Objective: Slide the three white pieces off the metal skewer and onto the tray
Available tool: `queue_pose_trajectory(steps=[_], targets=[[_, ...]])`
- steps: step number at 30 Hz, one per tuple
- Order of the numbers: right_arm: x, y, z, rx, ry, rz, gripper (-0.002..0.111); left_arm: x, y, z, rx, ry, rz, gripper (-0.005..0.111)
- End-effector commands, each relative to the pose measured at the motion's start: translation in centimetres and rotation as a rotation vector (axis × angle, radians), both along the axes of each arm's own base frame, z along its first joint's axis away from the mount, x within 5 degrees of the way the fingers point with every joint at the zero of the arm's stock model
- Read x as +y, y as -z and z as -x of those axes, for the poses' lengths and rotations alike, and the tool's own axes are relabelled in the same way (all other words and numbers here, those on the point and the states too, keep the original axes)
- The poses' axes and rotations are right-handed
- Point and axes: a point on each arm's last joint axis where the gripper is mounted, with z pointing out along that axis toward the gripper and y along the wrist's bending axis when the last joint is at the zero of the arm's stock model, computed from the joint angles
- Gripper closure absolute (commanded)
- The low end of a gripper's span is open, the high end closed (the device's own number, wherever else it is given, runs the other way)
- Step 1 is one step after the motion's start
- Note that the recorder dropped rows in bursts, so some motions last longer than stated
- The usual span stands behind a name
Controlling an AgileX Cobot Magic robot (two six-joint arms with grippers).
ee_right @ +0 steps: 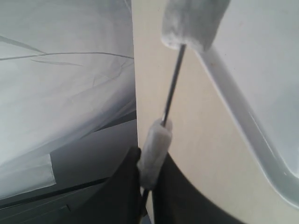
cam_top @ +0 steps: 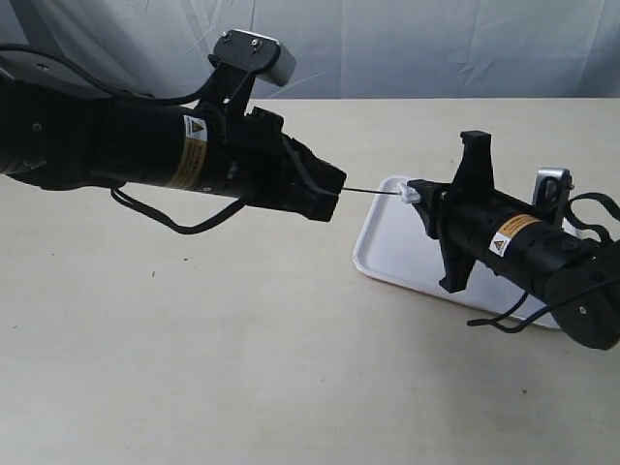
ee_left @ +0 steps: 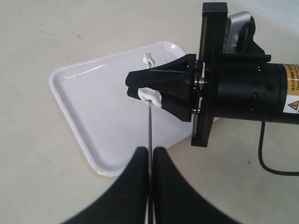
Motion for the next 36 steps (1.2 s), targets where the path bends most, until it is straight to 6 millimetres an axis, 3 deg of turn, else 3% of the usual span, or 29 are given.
queue_pose_trajectory(steps=[1, 12, 15, 20, 25, 28, 34, 36], targets=[[0.2, 0.1, 0.2, -0.039, -0.073, 0.103, 0.109, 0.1, -0.4, -0.2, -0.016, -0.02, 0.003, 0.107], [0.4, -1.8, 0.2, -0.235, -0.155, 0.25, 0.109, 0.1, -0.3, 0.1, -0.01, 0.013, -0.001, 0.106], [0.4, -2.6, 0.5, -0.266, -0.193, 0.311, 0.109, 0.1, -0.3, 0.1, -0.01, 0.013, -0.001, 0.096], [0.5, -3.3, 1.0, -0.288, -0.271, 0.407, 0.109, 0.0, -0.3, 0.1, -0.005, 0.019, 0.0, 0.071], [0.6, -4.6, 1.3, -0.346, -0.29, 0.414, 0.109, -0.8, 1.4, 0.5, 0.084, 0.112, 0.008, 0.057], [0.4, -5.5, 1.5, -0.385, -0.3, 0.479, 0.109, -1.0, 2.3, 0.5, 0.121, 0.136, 0.004, 0.051], [-1.2, -6.7, 2.0, -0.381, -0.342, 0.645, 0.109, -0.6, 2.3, 0.4, 0.143, 0.184, 0.027, 0.051], [-1.7, -8.0, 2.3, -0.436, -0.345, 0.671, 0.109, -0.1, 2.5, 0.1, 0.168, 0.186, 0.038, 0.051]])
